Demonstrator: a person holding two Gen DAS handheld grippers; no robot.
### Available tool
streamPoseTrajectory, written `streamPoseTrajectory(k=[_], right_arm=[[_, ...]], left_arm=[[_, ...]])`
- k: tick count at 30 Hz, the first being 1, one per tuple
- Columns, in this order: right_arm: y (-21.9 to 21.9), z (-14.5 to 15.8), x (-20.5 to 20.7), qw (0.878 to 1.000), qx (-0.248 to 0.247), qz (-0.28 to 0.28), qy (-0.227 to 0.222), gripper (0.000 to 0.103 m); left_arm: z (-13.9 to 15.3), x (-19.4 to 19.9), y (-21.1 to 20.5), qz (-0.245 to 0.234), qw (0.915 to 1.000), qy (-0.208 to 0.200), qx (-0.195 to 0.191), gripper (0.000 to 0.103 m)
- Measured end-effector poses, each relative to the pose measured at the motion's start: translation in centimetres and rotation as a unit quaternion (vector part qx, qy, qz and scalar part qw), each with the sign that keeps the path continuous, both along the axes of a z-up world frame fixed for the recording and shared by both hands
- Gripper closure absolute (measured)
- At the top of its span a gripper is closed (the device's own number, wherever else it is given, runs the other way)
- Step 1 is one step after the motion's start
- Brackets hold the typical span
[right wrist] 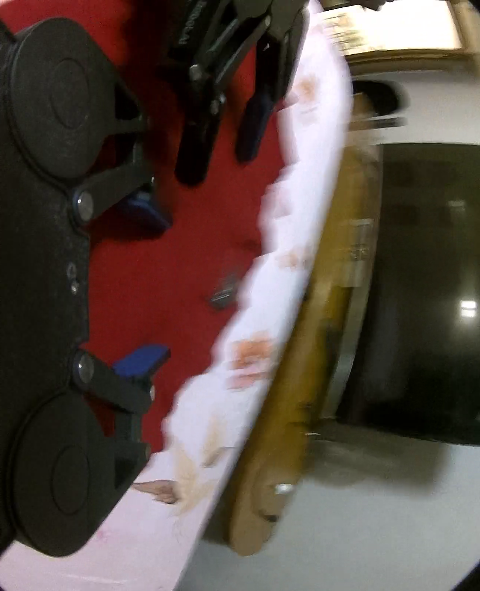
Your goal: Fold small clothes
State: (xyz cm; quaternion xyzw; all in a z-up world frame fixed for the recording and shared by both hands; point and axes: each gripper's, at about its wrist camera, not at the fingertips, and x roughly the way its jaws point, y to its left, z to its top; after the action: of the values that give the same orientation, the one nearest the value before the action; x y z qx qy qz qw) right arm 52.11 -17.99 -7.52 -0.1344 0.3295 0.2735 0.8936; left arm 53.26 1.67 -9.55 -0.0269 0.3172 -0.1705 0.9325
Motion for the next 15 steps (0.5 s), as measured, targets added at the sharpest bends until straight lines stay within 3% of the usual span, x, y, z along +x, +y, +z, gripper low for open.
streamPoseTrajectory(k=[2,3,8,12,15], right_arm=[[-2.2,0.1,1.2,0.999,0.028,-0.014,0.029,0.032],[-3.3,0.2,1.2,0.999,0.026,-0.022,0.023,0.032],[-9.4,0.1,-0.1,0.998,-0.003,-0.067,0.002,0.033],[-9.1,0.9,0.0,0.996,0.009,-0.088,0.016,0.032],[-7.9,3.2,-2.9,0.997,0.060,-0.056,-0.008,0.030]], left_arm=[[0.1,-0.2,1.8,0.026,0.9996,0.002,0.008,0.030],[0.0,-0.8,2.6,0.032,0.9992,-0.004,0.026,0.030],[-0.1,-2.1,7.6,0.054,0.9979,0.001,0.036,0.030],[1.6,-2.5,6.6,0.065,0.9968,-0.007,0.048,0.030],[4.0,-5.4,4.3,0.015,0.9981,-0.055,0.023,0.030]])
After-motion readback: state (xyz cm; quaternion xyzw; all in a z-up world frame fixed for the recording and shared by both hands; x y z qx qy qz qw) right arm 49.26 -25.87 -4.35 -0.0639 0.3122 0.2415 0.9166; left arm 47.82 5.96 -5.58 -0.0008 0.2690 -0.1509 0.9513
